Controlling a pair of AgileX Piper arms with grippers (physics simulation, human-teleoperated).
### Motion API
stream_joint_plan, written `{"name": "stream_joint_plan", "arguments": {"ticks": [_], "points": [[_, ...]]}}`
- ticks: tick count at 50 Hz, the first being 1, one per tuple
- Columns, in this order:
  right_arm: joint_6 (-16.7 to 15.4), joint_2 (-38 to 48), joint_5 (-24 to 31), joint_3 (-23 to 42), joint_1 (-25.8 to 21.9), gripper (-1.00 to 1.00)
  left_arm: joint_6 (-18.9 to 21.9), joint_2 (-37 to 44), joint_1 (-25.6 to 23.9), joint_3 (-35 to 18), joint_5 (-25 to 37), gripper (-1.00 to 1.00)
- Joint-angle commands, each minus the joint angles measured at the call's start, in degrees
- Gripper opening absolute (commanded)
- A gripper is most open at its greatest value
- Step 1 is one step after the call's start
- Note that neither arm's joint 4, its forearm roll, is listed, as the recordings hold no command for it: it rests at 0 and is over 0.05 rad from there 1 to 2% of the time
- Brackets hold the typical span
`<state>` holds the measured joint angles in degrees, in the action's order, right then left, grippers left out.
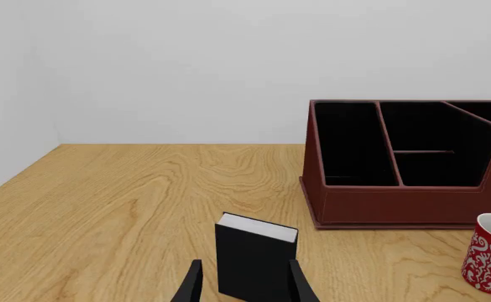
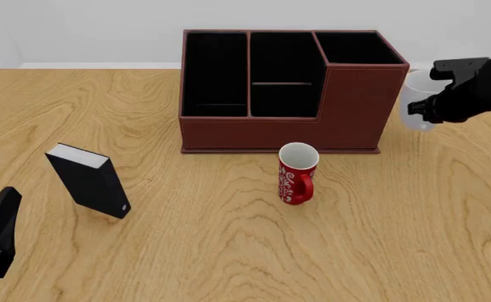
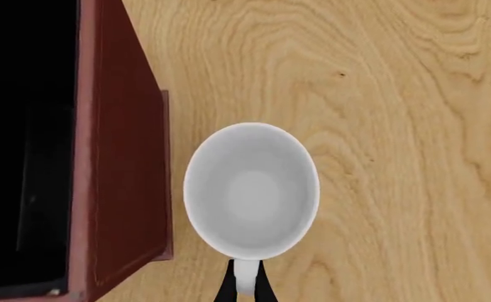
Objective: Pick up the white mug and place it to the right of the caddy.
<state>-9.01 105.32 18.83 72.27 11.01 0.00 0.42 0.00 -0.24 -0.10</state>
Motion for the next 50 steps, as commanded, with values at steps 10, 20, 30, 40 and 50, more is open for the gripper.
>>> {"name": "stream_joint_plan", "arguments": {"ticks": [10,20,30,40,50], "points": [[1.28,2.04,-2.27,-1.13,-0.68,-1.0,0.0,0.0,0.0,0.0,0.0,1.0],[1.24,3.17,-3.04,-1.41,-0.47,-1.0,0.0,0.0,0.0,0.0,0.0,1.0],[1.38,3.76,-3.89,-2.07,-0.45,-1.0,0.0,0.0,0.0,0.0,0.0,1.0],[1.55,4.81,-5.07,-2.81,-0.38,-1.0,0.0,0.0,0.0,0.0,0.0,1.0],[1.65,5.62,-5.72,-3.16,-0.27,-1.0,0.0,0.0,0.0,0.0,0.0,1.0]]}}
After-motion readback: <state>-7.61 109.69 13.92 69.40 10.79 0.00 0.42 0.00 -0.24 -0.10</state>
